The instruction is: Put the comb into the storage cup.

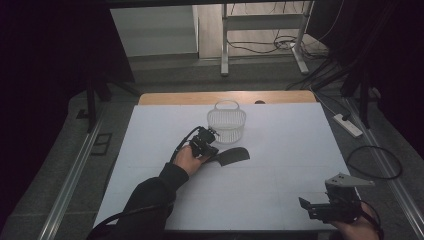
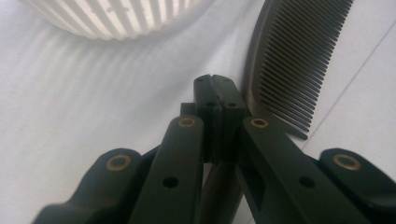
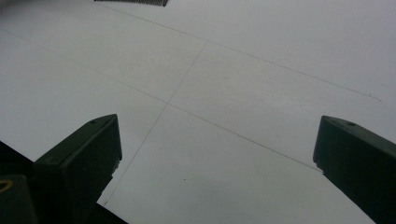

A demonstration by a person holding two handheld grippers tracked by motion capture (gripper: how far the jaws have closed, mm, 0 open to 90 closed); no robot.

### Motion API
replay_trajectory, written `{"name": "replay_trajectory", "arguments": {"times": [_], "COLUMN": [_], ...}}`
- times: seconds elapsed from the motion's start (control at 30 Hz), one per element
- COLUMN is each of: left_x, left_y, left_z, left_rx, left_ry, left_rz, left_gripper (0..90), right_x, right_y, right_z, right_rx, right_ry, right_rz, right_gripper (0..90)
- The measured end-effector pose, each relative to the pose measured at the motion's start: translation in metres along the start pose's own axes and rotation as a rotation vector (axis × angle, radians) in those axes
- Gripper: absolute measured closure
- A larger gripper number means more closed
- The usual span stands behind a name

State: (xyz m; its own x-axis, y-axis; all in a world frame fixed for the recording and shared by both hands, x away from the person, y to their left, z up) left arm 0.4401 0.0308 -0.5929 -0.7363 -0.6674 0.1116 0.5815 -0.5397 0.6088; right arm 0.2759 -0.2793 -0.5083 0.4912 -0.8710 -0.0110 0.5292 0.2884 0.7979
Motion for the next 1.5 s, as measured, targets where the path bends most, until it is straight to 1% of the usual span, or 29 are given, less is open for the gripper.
{"name": "replay_trajectory", "arguments": {"times": [0.27,0.5,0.73,0.77,0.87,0.97,1.1,1.27,1.33,1.47,1.5], "left_x": [0.008,0.012,0.017,0.019,0.021,0.026,0.031,0.038,0.041,0.045,0.045], "left_y": [-0.004,-0.01,-0.018,-0.021,-0.025,-0.032,-0.041,-0.051,-0.055,-0.062,-0.062], "left_z": [0.002,0.006,0.012,0.014,0.017,0.023,0.028,0.035,0.038,0.042,0.042], "left_rx": [-0.005,-0.017,-0.031,-0.043,-0.053,-0.074,-0.084,-0.102,-0.106,-0.103,-0.103], "left_ry": [-0.012,-0.003,-0.006,-0.005,-0.003,-0.008,-0.013,-0.009,-0.016,-0.03,-0.03], "left_rz": [-0.005,-0.017,-0.008,-0.012,-0.017,-0.022,-0.008,-0.005,0.004,0.036,0.036], "left_gripper": [88.7,88.7,88.7,88.7,88.7,88.7,88.7,88.7,88.7,88.7,88.6], "right_x": [0.0,0.0,-0.001,0.0,-0.001,0.0,0.0,-0.001,-0.001,-0.001,-0.001], "right_y": [0.0,0.0,0.001,0.001,0.001,0.001,0.001,0.001,0.001,0.0,0.0], "right_z": [0.0,0.001,0.001,0.001,0.001,0.0,0.0,0.0,0.0,0.0,0.0], "right_rx": [0.002,0.005,0.008,0.008,0.008,0.006,0.006,0.005,0.004,-0.001,-0.001], "right_ry": [-0.001,0.0,-0.001,-0.002,-0.002,-0.004,-0.004,-0.004,-0.004,-0.005,-0.006], "right_rz": [0.003,0.003,0.004,0.003,0.004,0.003,0.006,0.008,0.009,0.01,0.01], "right_gripper": [1.6,1.6,1.7,1.7,1.8,2.0,2.1,2.2,2.3,2.7,2.7]}}
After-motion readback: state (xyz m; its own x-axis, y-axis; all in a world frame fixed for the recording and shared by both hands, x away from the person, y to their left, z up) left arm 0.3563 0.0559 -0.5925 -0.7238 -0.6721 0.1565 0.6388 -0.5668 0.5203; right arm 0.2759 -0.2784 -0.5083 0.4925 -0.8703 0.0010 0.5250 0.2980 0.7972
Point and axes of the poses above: each handheld gripper's, and its own axes: z roughly backward along the jaws, y roughly out of its top, x roughly to its right, the point moved 9 cm from there along -z, roughly forward along the jaws, and after that the axes turned 10 degrees about x, right-handed, at the moved point
